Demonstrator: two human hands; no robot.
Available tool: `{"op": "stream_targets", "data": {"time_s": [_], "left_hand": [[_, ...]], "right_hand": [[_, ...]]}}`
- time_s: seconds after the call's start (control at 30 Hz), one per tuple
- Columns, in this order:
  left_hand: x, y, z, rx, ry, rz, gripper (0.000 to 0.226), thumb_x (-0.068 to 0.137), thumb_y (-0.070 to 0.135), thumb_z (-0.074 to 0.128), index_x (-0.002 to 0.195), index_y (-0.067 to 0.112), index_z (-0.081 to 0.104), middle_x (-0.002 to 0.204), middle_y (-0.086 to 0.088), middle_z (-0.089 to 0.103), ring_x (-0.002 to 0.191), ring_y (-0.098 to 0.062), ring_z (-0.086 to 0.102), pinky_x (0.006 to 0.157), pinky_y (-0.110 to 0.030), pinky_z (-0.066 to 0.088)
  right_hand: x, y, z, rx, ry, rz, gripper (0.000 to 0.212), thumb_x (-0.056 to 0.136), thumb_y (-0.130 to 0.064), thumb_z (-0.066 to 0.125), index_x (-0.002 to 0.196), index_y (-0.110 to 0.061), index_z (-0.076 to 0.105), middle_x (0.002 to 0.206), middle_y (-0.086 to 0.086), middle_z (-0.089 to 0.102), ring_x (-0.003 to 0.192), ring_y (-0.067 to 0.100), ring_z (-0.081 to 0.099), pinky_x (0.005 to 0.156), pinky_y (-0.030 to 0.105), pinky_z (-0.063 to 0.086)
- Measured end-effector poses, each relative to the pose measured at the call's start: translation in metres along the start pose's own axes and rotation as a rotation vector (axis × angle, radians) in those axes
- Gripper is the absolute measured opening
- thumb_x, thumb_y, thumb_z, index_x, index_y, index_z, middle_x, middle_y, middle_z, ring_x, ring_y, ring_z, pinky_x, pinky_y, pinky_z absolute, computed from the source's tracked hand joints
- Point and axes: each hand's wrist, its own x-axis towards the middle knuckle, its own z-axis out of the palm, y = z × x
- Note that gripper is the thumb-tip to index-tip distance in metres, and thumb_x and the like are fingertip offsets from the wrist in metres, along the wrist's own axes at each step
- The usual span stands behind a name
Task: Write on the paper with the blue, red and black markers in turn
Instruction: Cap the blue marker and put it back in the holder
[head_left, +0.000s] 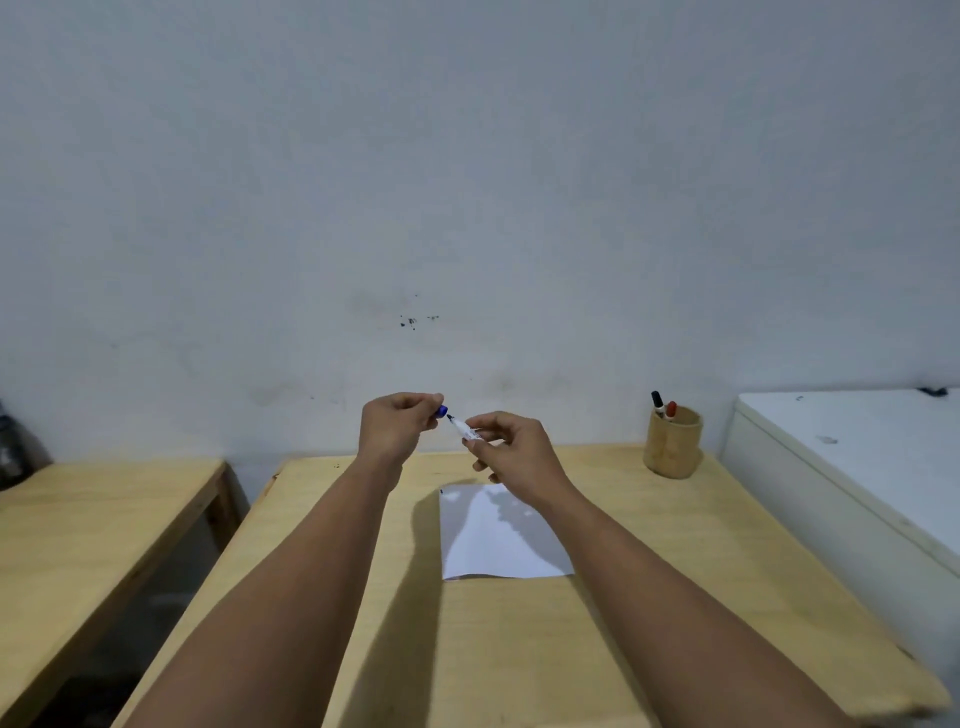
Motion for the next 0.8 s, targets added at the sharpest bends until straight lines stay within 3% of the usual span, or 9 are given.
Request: {"op": "stream_targets", "data": {"time_s": [0.1,0.27,0.43,0.53,0.63,0.7,0.8], "left_hand": [[-0.004,0.002,0.007,0.043,-0.026,0.021,0.016,0.091,0.024,0.078,0.093,0.008,0.079,0.091,-0.006,0.079,0.082,-0.018,0.072,0.068,-0.025,0.046],[-0.008,0.003,0.027,0.129,-0.079,0.09,0.013,0.088,0.022,0.081,0.086,0.009,0.082,0.08,0.0,0.078,0.077,-0.017,0.071,0.073,-0.026,0.049],[-0.007,-0.001,0.068,0.204,-0.151,0.115,0.02,0.093,0.028,0.074,0.082,0.012,0.082,0.087,-0.003,0.08,0.084,-0.019,0.074,0.072,-0.03,0.05],[0.001,0.003,0.111,0.323,-0.292,0.142,0.028,0.1,0.033,0.059,0.103,0.016,0.081,0.105,0.0,0.079,0.098,-0.021,0.074,0.086,-0.034,0.053],[0.009,0.006,0.161,0.366,-0.33,0.192,0.042,0.098,0.02,0.053,0.138,0.018,0.064,0.12,-0.003,0.074,0.102,-0.022,0.071,0.084,-0.03,0.054],[0.014,0.004,0.192,0.41,-0.356,0.22,0.048,0.096,0.019,0.056,0.144,0.019,0.058,0.123,-0.004,0.072,0.099,-0.021,0.069,0.079,-0.027,0.052],[0.024,-0.013,0.237,0.471,-0.422,0.207,0.063,0.091,0.032,0.07,0.15,0.02,0.051,0.134,-0.005,0.067,0.114,-0.022,0.066,0.095,-0.037,0.055]], "right_hand": [[-0.001,-0.004,-0.005,-0.025,0.015,-0.014,0.014,0.099,-0.02,0.077,0.111,-0.027,0.077,0.106,-0.002,0.074,0.06,0.004,0.073,0.06,0.021,0.054],[0.001,-0.003,-0.015,-0.032,0.049,-0.01,0.012,0.097,-0.02,0.077,0.107,-0.024,0.08,0.102,-0.002,0.076,0.059,0.004,0.072,0.059,0.021,0.052],[0.003,0.015,-0.049,-0.058,0.114,0.029,0.016,0.095,-0.015,0.078,0.106,-0.025,0.078,0.097,-0.003,0.073,0.059,0.007,0.072,0.06,0.016,0.049],[0.012,0.027,-0.091,-0.111,0.178,0.053,0.029,0.097,-0.01,0.074,0.125,-0.018,0.076,0.09,-0.008,0.069,0.071,0.012,0.072,0.071,0.022,0.051],[0.031,0.023,-0.148,-0.213,0.373,-0.008,0.019,0.1,-0.013,0.072,0.117,-0.017,0.079,0.089,-0.014,0.07,0.083,0.008,0.067,0.073,0.015,0.049],[0.046,0.016,-0.189,-0.216,0.542,-0.034,0.018,0.101,-0.016,0.071,0.118,-0.018,0.078,0.092,-0.014,0.07,0.088,0.011,0.068,0.079,0.018,0.053],[0.068,0.018,-0.243,-0.206,0.676,-0.04,0.012,0.102,-0.017,0.069,0.113,-0.02,0.073,0.09,-0.013,0.07,0.086,0.012,0.068,0.082,0.026,0.055]]}}
